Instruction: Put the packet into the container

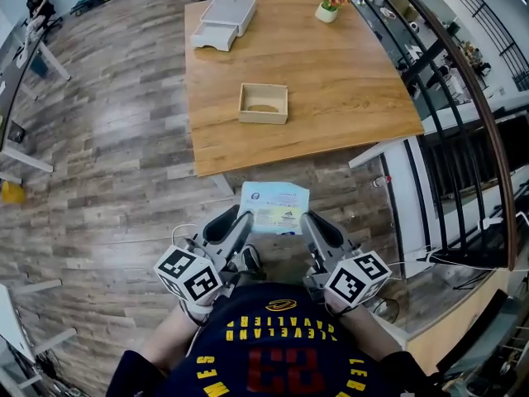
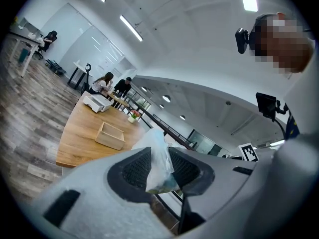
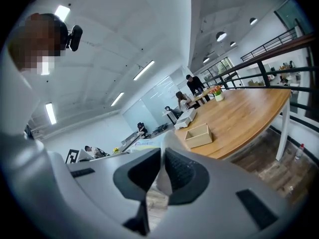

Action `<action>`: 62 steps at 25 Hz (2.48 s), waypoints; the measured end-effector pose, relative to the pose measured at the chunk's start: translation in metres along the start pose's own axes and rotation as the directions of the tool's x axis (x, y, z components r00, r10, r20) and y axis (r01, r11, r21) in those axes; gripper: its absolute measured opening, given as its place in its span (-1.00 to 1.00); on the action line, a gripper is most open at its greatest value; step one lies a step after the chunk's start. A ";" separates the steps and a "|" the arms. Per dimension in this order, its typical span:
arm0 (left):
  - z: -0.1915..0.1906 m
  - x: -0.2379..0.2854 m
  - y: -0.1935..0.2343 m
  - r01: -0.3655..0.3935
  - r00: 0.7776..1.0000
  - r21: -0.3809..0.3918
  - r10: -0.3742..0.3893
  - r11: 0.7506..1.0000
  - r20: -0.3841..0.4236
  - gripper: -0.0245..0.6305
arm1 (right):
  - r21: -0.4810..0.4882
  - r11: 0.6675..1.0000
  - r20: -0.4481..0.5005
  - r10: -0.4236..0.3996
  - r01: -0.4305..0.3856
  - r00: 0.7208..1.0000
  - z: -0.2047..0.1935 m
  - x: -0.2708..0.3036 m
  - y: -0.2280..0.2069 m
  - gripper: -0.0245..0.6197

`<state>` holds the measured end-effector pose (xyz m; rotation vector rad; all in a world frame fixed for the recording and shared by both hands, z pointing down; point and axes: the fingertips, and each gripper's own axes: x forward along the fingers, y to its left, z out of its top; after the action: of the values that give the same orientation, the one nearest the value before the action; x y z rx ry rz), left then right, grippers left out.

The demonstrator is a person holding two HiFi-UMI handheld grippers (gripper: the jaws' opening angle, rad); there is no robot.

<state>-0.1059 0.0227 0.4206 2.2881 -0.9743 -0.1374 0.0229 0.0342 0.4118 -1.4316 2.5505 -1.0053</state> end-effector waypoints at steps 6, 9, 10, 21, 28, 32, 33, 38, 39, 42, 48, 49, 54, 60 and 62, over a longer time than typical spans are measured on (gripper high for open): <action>-0.010 0.004 0.009 -0.018 1.000 -0.024 0.018 1.000 -0.012 -0.58 | 0.011 1.000 -0.027 -0.009 0.010 1.000 -0.008 0.006 -0.010 -0.81; -0.008 0.011 0.019 -0.038 0.999 -0.025 0.037 0.999 -0.021 -0.58 | 0.024 1.000 -0.052 0.003 -0.001 0.999 -0.010 0.018 -0.017 -0.81; -0.006 0.015 0.023 -0.046 0.999 -0.027 0.045 0.999 -0.019 -0.58 | 0.026 1.000 -0.058 0.009 -0.007 0.998 -0.009 0.024 -0.020 -0.81; 0.038 0.083 0.050 -0.118 0.993 -0.008 0.118 0.993 0.027 -0.58 | 0.004 0.996 -0.099 0.086 -0.086 0.991 0.047 0.085 -0.066 -0.82; 0.051 0.129 0.056 -0.146 0.989 0.007 0.146 0.989 0.034 -0.58 | 0.017 0.994 -0.111 0.114 -0.112 0.987 0.076 0.106 -0.102 -0.82; 0.058 0.137 0.056 -0.163 0.986 0.018 0.162 0.987 0.050 -0.58 | 0.006 0.991 -0.114 0.136 -0.136 0.984 0.089 0.115 -0.107 -0.82; 0.059 0.139 0.056 -0.165 0.985 0.021 0.164 0.986 0.050 -0.58 | 0.005 0.990 -0.115 0.140 -0.140 0.984 0.091 0.116 -0.108 -0.83; 0.065 0.153 0.061 -0.160 0.986 0.029 0.159 0.987 0.042 -0.57 | 0.014 0.986 -0.113 0.165 -0.164 0.980 0.104 0.127 -0.118 -0.83; 0.066 0.154 0.061 -0.155 0.987 0.031 0.154 0.987 0.037 -0.57 | 0.014 0.986 -0.113 0.168 -0.168 0.979 0.105 0.129 -0.119 -0.83; 0.069 0.155 0.065 -0.115 0.993 0.013 0.115 0.993 0.012 -0.54 | 0.012 0.985 -0.112 0.171 -0.171 0.979 0.109 0.135 -0.117 -0.83; 0.078 0.169 0.088 -0.035 0.997 -0.027 0.033 0.999 -0.065 -0.49 | -0.023 0.986 -0.121 0.164 -0.168 0.979 0.114 0.161 -0.123 -0.83; 0.079 0.172 0.092 -0.029 0.997 -0.025 0.027 0.999 -0.078 -0.49 | -0.027 0.987 -0.126 0.156 -0.161 0.980 0.114 0.164 -0.125 -0.83; 0.095 0.182 0.107 0.001 0.992 -0.002 -0.001 1.000 -0.123 -0.49 | -0.030 0.993 -0.115 0.113 -0.117 0.987 0.123 0.180 -0.122 -0.83; 0.103 0.194 0.140 0.007 0.985 0.006 -0.006 1.000 -0.170 -0.49 | -0.024 0.997 -0.140 0.066 -0.070 0.988 0.119 0.213 -0.130 -0.83; 0.108 0.197 0.152 0.010 0.984 0.007 -0.008 1.000 -0.181 -0.49 | -0.023 0.998 -0.150 0.056 -0.060 0.987 0.119 0.226 -0.130 -0.83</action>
<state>-0.0930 -0.2462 0.4548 2.2668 -0.8718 0.0694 0.0316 -0.2501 0.4499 -1.3271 2.7031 -1.1134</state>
